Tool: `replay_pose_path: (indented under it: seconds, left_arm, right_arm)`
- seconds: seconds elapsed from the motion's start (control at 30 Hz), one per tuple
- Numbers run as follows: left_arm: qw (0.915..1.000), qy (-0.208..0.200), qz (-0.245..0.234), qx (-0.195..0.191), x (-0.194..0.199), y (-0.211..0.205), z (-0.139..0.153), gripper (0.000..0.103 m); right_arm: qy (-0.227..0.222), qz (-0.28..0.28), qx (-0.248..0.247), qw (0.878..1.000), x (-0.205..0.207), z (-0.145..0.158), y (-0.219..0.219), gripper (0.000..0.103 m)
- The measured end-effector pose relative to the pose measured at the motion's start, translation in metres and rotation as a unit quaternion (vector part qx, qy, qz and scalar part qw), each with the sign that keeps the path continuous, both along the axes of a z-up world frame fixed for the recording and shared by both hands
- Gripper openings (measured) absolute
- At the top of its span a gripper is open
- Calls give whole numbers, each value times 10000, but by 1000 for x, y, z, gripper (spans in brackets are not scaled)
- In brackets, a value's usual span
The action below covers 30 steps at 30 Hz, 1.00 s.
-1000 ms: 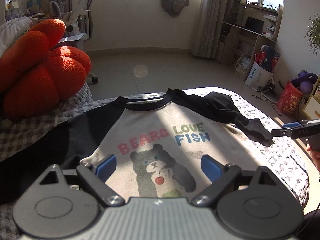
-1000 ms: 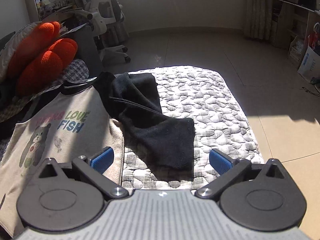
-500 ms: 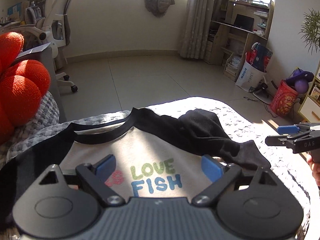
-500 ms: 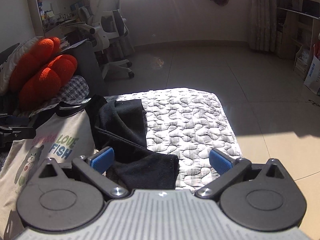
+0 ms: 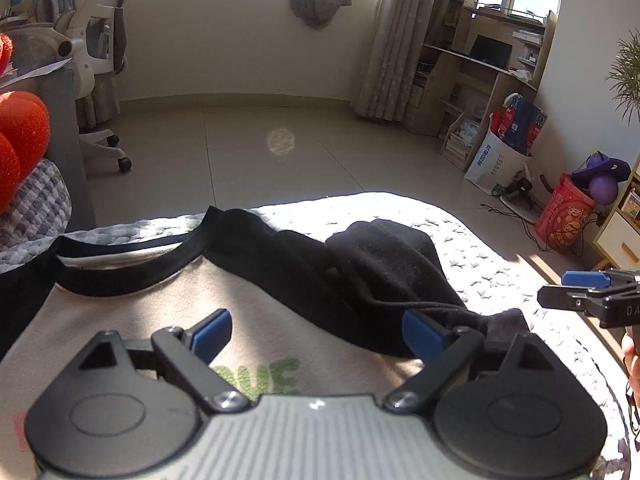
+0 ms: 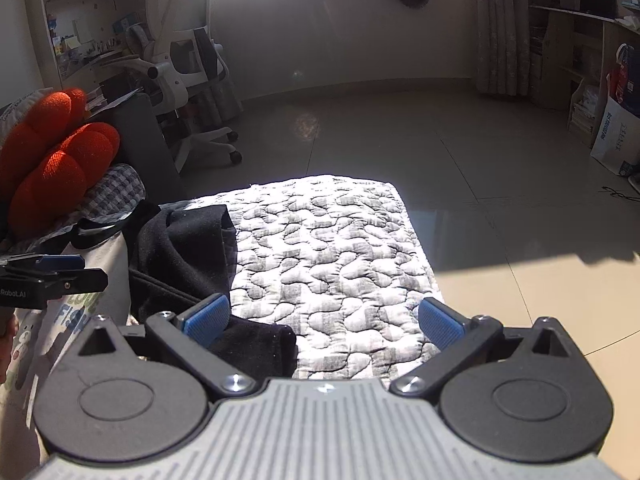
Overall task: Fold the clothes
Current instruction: 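Grasp the black sleeve with the right gripper and lift it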
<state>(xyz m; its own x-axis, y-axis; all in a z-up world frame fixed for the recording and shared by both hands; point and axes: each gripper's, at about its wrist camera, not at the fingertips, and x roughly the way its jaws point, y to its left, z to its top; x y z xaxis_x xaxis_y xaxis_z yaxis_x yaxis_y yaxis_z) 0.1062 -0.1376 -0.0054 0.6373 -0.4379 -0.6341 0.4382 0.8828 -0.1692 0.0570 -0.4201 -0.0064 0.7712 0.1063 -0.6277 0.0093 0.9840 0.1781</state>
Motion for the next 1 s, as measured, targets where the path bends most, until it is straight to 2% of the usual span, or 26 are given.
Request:
replay_pose_path:
  seconds: [0.27,0.4,0.5,0.57,0.6,0.63,0.67,0.7,0.87,1.0]
  left_arm:
    - [9999,-117,-108,-9,-5,-6,-2,85]
    - [9998,-182,-70,-67,-7,-3,3,85]
    - [9998,-176,-26,-90,-7,1,4,85]
    - [9998,-142,4,-110,-7,4,2,85]
    - [9999,-129,16,-106,-7,5,1,85]
    - [9999,-114,30,-95,-6,6,0,85]
    - [9999,-106,34,-87,-6,7,-2,85]
    - [9999,-106,39,-86,-6,8,-2,85]
    - [9999,-132,89,-58,0,11,-3,85]
    - [9995,-271,131,74,7,10,-3,85]
  right_arm:
    - [-30,-199,119,9997,4,2,-13,82]
    - [203,135,344,9991,11,-4,-3,77]
    - [397,389,248,9981,11,-16,13,74]
    - [456,524,29,9976,9,-23,26,57]
    - [358,525,-341,9974,5,-23,33,48]
    - [338,565,-307,9974,4,-20,32,24]
    - [318,606,-273,9973,3,-16,31,8]
    - [294,639,-244,9972,2,-12,29,8]
    - [-156,-35,-731,9972,7,20,-1,8]
    - [-453,-587,-1294,9888,17,45,-25,8]
